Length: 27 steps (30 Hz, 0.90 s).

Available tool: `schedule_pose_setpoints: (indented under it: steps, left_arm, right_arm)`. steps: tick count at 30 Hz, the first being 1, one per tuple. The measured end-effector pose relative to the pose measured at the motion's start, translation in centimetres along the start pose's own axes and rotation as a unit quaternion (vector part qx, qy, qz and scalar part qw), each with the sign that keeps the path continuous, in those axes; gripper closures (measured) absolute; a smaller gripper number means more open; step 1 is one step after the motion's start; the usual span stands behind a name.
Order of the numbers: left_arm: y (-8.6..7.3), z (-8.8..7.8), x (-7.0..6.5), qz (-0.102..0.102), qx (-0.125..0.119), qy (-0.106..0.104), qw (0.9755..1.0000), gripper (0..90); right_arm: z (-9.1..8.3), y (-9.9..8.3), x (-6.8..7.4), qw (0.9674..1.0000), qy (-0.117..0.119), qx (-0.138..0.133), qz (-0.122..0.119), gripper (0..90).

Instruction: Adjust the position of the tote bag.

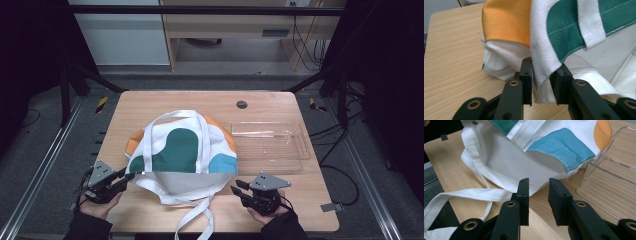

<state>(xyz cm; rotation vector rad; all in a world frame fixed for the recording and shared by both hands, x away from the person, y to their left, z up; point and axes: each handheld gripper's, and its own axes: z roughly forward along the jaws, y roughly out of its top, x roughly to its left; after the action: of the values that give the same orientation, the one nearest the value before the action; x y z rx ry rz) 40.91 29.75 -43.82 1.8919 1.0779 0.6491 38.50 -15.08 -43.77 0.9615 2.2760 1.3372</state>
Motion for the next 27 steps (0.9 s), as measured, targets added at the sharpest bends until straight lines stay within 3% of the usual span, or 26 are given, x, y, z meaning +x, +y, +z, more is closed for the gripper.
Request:
schedule_pose_setpoints:
  steps: [8, 23, 27]
  left_arm:
    - [0.2, -0.1, 0.0, -0.005, -0.006, 0.010, 0.9999, 83.3]
    - [0.0, -0.1, 0.0, 0.002, -0.013, 0.006, 0.9999, 85.7]
    - [0.0, -0.1, -0.1, 0.002, -0.013, 0.006, 0.9999, 86.1]
  right_arm:
    - [0.4, 0.5, 0.5, 0.9997, 0.020, -0.005, 0.011, 89.7]
    - [2.9, 2.0, 2.7, 0.9994, 0.022, -0.027, -0.001, 90.0]
    - [3.8, 2.3, 3.1, 0.9994, 0.028, -0.020, 0.000, 90.0]
